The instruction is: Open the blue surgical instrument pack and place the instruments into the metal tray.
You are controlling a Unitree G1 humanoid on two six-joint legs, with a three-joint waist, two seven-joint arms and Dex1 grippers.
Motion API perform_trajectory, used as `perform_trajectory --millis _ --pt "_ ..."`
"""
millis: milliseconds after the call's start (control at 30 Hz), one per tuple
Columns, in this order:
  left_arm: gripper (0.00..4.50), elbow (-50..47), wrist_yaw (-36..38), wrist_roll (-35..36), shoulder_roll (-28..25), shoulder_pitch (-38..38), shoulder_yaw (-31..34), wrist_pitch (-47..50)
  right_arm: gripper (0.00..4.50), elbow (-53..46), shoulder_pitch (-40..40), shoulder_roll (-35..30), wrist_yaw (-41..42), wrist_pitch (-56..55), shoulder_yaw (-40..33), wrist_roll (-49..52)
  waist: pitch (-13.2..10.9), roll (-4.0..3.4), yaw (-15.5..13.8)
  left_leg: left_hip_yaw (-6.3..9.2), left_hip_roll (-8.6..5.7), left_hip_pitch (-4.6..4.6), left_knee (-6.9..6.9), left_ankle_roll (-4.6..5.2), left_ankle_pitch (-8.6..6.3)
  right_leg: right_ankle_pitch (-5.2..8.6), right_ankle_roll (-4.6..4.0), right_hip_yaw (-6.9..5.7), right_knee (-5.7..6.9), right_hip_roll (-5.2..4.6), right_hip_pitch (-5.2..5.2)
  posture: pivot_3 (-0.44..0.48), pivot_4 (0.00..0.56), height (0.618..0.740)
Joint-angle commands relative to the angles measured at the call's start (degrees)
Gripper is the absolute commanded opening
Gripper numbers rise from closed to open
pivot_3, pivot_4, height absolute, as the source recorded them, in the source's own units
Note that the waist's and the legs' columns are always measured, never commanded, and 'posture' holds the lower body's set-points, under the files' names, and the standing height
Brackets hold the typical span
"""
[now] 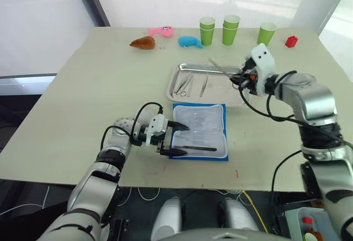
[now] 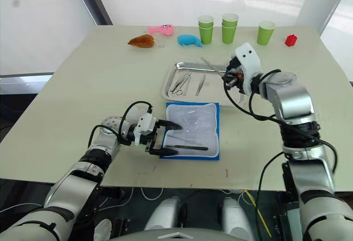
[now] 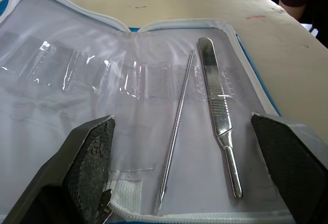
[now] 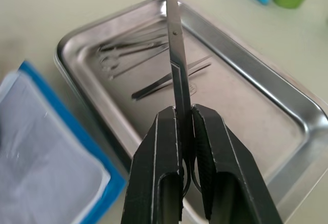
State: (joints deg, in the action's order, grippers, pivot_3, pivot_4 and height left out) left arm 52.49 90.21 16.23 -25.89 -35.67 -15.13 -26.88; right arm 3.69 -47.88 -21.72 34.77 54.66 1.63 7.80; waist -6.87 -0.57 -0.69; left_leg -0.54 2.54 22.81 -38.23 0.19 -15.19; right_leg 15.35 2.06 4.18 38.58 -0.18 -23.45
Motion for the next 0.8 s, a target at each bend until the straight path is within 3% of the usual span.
perform_trajectory --millis 33,433,800 --pt "4.5 4.25 2.29 -5.31 2.05 4.14 -3.3 1.29 0.07 8.1 -4.13 8.54 -12.27 -1.35 -3.34 -1.13 0.02 -0.03 0.07 0.03 -0.01 0.0 0.01 0.0 0.0 0.0 0.02 0.0 0.01 0.01 0.01 0.0 0.15 0.74" --pt "4.5 3.22 2.29 -5.9 2.16 5.22 -2.17 1.43 0.07 25.15 -7.05 16.9 -25.37 -6.85 -5.5 -1.74 0.09 -0.17 0.58 0.13 -0.1 0.01 0.03 0.01 0.0 0.01 0.07 0.05 0.02 0.01 0.04 0.0 0.15 0.74" --pt "4.5 2.41 2.29 -5.79 1.48 5.46 -2.18 1.83 0.07 30.54 -8.4 18.99 -26.65 -6.84 -6.18 -0.57 0.14 -0.25 1.59 0.5 -0.29 -0.01 0.03 0.01 0.01 0.05 0.15 0.02 -0.03 0.02 0.26 0.0 0.15 0.74"
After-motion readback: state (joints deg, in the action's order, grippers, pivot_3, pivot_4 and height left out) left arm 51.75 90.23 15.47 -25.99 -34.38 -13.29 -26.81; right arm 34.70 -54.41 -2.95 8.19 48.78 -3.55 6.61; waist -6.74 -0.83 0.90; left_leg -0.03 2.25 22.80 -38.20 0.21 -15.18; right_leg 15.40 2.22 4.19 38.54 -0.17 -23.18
